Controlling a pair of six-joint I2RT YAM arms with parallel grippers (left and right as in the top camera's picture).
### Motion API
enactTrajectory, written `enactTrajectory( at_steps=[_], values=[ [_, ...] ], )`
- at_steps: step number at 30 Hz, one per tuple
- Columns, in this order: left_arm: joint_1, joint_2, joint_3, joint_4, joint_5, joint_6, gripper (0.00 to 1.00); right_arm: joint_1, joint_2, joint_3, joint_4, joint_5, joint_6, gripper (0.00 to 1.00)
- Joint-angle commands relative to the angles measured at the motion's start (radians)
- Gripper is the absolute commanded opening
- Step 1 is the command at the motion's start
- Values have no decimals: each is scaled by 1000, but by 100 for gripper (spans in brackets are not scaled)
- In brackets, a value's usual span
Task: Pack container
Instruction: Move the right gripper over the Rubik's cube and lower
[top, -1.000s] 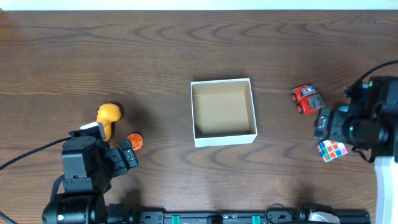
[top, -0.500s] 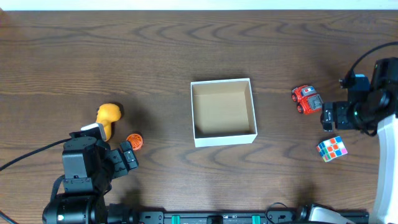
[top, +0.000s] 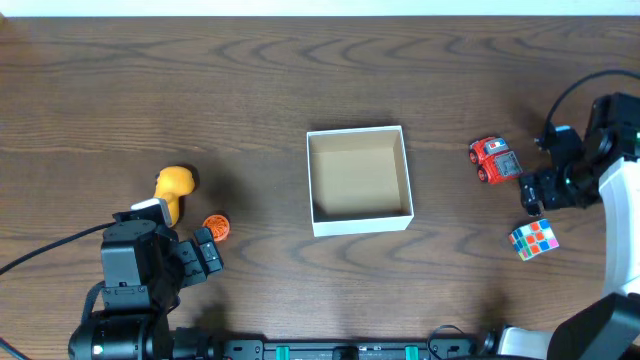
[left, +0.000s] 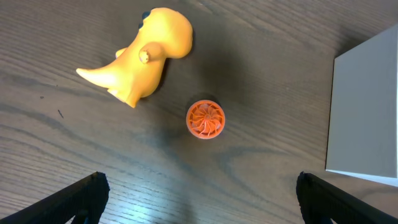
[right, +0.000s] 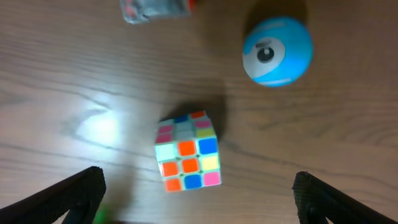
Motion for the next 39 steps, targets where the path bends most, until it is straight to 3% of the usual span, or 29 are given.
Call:
enactTrajectory(
  at_steps=[1,15,39],
  values=[
    [-2,2,22,0,10,-13,98,-60,7,-82,56,19,-43,99],
    [-2,2,22,1,10,-13,98,-111,7,-332,317,-45,-50,98],
    [-2,2,22,0,10,-13,98,-103,27,-422,404,-68,-49,90]
  ],
)
